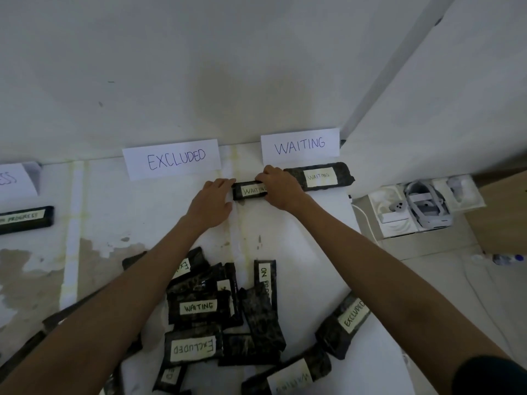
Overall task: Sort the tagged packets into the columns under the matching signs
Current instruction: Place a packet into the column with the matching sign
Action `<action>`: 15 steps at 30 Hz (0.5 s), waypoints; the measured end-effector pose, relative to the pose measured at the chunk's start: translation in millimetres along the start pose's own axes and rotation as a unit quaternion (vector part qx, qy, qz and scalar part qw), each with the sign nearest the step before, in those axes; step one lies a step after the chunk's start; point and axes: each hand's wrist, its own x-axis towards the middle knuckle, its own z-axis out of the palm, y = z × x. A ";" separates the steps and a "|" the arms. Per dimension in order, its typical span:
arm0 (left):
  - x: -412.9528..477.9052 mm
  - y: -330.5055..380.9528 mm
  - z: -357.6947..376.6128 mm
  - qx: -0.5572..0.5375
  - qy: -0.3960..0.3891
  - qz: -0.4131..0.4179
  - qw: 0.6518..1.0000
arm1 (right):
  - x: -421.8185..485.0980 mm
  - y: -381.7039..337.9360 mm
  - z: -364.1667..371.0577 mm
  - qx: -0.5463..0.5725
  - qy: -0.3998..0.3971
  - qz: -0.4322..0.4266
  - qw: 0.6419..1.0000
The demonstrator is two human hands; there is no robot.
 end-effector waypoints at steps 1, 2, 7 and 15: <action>-0.2 -0.9 2.0 0.000 0.002 0.004 1.000 | 0.2 0.3 1.3 0.002 0.002 0.002 1.000; -0.7 -2.3 4.1 0.000 0.006 0.008 1.000 | 0.9 1.1 3.0 0.003 0.004 0.004 1.000; -11.2 -5.4 3.6 0.005 0.014 0.010 1.000 | -5.5 -0.7 1.0 0.006 0.017 0.004 1.000; -78.1 14.4 13.0 -0.041 0.015 0.030 0.999 | -71.8 -34.1 -7.5 0.102 -0.036 0.022 0.994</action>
